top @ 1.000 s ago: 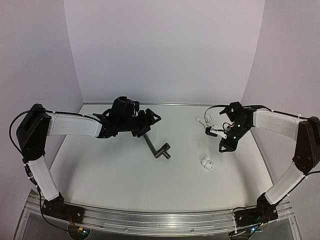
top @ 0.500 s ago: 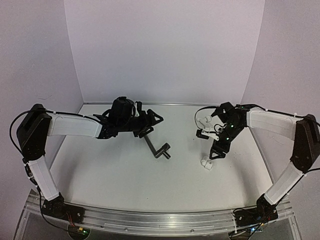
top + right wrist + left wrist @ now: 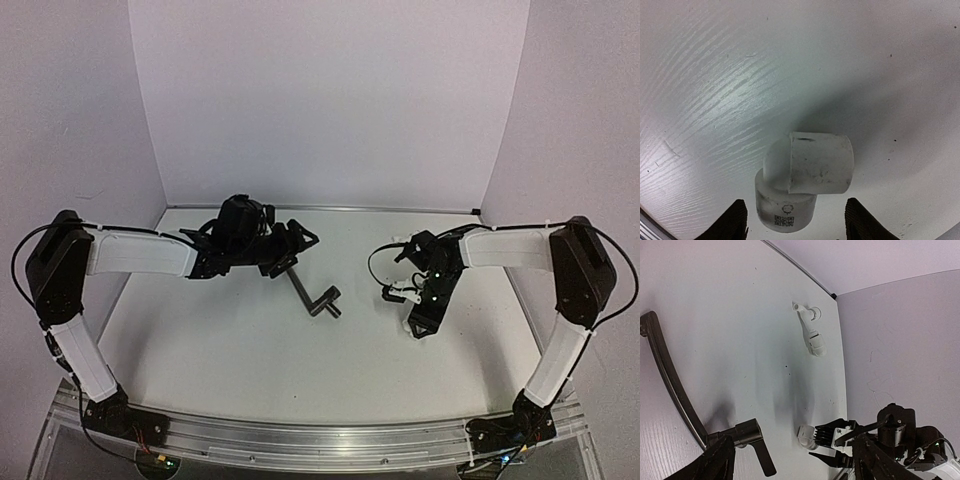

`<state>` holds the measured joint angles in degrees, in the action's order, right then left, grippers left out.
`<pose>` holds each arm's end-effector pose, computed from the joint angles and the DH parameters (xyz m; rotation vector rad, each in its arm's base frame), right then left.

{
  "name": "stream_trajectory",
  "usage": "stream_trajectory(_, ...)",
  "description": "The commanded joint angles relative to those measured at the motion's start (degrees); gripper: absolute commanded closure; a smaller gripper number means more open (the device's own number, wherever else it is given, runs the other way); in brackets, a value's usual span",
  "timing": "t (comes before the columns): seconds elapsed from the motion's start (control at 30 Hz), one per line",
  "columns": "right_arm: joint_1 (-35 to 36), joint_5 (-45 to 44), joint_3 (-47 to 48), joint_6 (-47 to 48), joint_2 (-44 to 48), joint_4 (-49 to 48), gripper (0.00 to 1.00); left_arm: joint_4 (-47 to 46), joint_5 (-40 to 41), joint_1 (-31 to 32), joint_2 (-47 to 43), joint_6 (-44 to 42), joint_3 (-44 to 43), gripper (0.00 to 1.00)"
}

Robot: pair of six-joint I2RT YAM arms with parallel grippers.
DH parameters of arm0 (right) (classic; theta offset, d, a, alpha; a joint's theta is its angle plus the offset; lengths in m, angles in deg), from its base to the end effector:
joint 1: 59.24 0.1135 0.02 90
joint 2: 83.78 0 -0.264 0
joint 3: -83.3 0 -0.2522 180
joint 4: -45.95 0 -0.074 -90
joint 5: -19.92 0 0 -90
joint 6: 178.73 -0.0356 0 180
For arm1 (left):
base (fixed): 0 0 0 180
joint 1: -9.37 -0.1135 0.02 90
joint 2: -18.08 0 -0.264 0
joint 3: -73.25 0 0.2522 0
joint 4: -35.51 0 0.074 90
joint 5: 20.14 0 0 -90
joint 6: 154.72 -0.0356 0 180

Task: Install the water faucets

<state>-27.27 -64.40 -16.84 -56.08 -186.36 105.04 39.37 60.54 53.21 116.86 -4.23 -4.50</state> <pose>0.2744 0.1754 0.1654 -1.6096 2.5253 0.1473 0.2807 -0.2775 0.2380 -0.2107 2.2515 -1.2516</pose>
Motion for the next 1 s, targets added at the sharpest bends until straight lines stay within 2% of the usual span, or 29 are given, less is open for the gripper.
stream_trajectory(0.0, 0.54, -1.32, -0.53, -1.89, -1.87, -0.82, 0.44, 0.86, 2.78, 0.11, -3.79, -0.19, 0.26, 0.19)
stream_trajectory(0.3, 0.54, 0.44, 0.01, -1.8, -1.63, -1.88, 0.78, 0.11, 3.24, 0.11, -4.24, 0.34, 1.27, 0.19)
stream_trajectory(0.37, 0.56, 0.69, 0.86, -1.76, -0.74, -2.09, 0.82, -0.22, 2.83, 0.11, -4.38, 0.36, 1.58, 0.19)
stream_trajectory(0.5, 0.53, 2.72, 5.11, -0.63, 3.61, -2.46, 0.84, 1.17, 0.12, 0.11, -4.62, -1.75, 0.61, 0.2)
stream_trajectory(0.77, 0.54, 16.07, 18.51, 0.13, 10.73, -2.48, 0.85, 4.03, -11.71, 0.43, -5.33, -7.5, -3.73, 0.27)
stream_trajectory(0.97, 2.67, 17.4, 22.9, -1.4, 11.14, -2.87, 0.85, 6.83, -14.89, 3.75, -4.52, -10.73, -9.74, 0.29)
